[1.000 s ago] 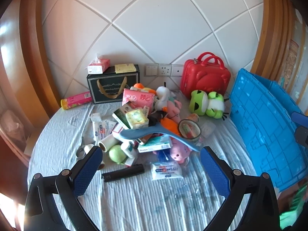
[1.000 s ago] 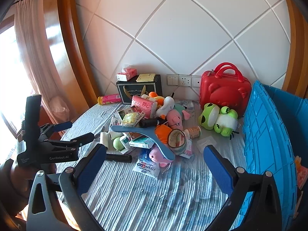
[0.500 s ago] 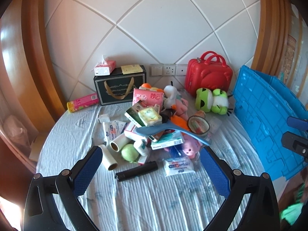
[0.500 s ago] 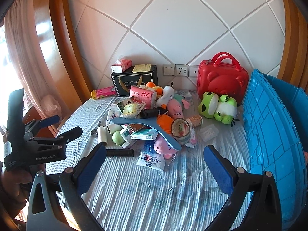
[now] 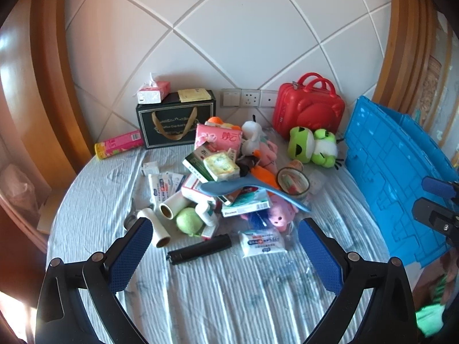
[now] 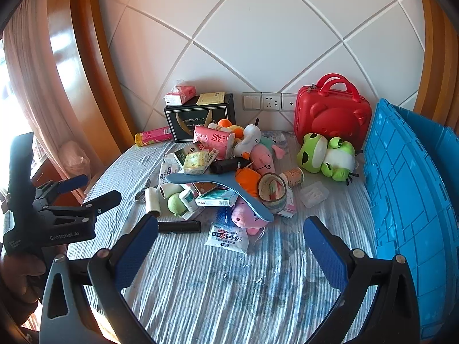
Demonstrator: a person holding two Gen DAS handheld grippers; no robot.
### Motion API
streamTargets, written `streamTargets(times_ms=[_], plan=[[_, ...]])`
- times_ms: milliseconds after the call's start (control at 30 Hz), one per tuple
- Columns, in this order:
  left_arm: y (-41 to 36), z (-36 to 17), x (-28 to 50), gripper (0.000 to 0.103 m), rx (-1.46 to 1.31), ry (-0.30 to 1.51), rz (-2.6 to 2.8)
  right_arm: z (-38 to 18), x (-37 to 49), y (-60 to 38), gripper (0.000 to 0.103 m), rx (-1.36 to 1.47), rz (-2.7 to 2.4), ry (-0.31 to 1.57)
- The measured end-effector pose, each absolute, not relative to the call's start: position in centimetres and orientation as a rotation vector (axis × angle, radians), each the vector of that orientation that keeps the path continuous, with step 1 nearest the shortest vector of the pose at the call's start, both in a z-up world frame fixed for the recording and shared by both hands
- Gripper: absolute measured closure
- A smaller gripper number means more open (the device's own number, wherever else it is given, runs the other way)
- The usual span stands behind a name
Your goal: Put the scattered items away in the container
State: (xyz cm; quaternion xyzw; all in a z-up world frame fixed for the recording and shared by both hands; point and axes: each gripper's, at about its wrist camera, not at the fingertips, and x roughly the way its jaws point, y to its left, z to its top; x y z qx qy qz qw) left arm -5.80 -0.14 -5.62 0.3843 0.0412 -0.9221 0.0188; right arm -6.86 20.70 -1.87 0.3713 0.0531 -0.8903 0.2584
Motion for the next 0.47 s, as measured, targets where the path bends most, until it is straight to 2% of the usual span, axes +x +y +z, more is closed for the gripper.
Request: streamTargets(times_ms=[200, 467], plan=[[0.5, -6.3, -5.9, 0.001, 1.217, 0.130, -2.832, -2.0, -6.9, 21.0, 0.000, 1.017, -2.419, 0.149], [0.4, -5.2, -5.0, 0.001, 1.074, 0.121, -2.822, -2.1, -6.9, 21.3, 0.000, 1.018, -2.415, 0.149]])
